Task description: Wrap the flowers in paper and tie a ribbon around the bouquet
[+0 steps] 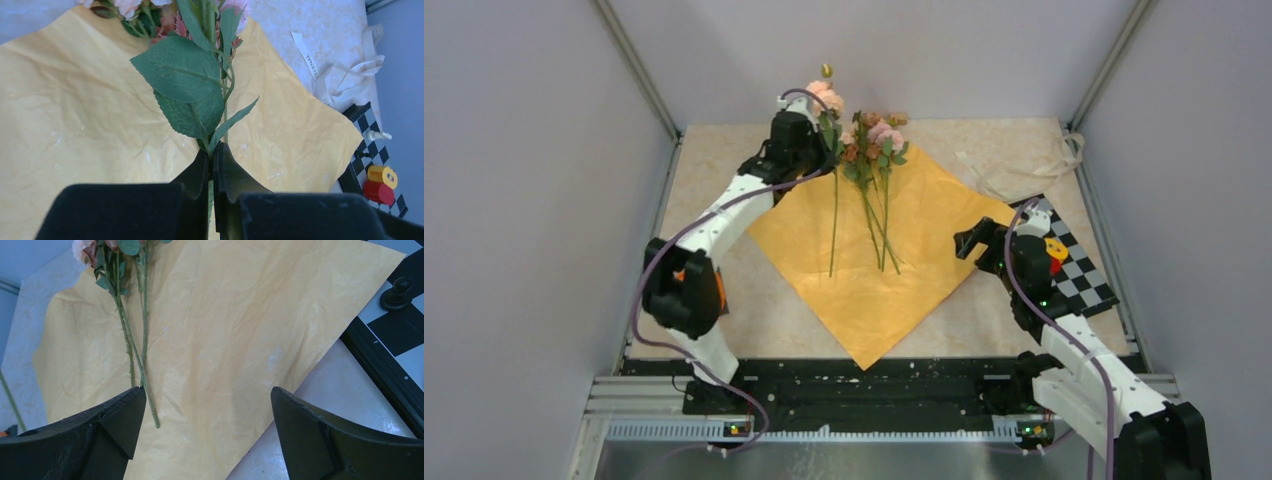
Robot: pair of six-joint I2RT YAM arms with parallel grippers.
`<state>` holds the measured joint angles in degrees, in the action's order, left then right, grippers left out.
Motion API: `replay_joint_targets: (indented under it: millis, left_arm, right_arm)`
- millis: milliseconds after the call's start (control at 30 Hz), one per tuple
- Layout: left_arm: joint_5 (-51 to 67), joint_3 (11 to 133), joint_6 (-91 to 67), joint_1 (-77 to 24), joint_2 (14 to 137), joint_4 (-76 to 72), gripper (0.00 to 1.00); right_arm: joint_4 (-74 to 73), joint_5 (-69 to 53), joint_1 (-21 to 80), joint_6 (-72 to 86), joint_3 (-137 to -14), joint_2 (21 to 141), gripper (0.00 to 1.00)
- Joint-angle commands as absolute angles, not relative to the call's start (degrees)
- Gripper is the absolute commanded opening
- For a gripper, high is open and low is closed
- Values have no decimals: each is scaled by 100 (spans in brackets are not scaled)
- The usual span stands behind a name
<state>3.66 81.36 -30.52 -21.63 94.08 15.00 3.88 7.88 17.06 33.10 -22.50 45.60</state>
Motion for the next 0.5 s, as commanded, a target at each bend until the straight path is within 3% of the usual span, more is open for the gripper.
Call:
replay_joint_targets:
  millis: [0,233,467]
  left_arm:
    - [410,9222,-3436,-2271,10594,1118,0]
    - [797,11184,-3767,-2294,12637,1364,0]
    - [846,11634,-4089,-2290,13599,1104,0]
  right_arm:
    - [626,696,1662,3277,-2414,4698,99]
    - [663,718,1661,3237,-2418,4919,99]
    - [648,868,1662,3166,-2480,5255,99]
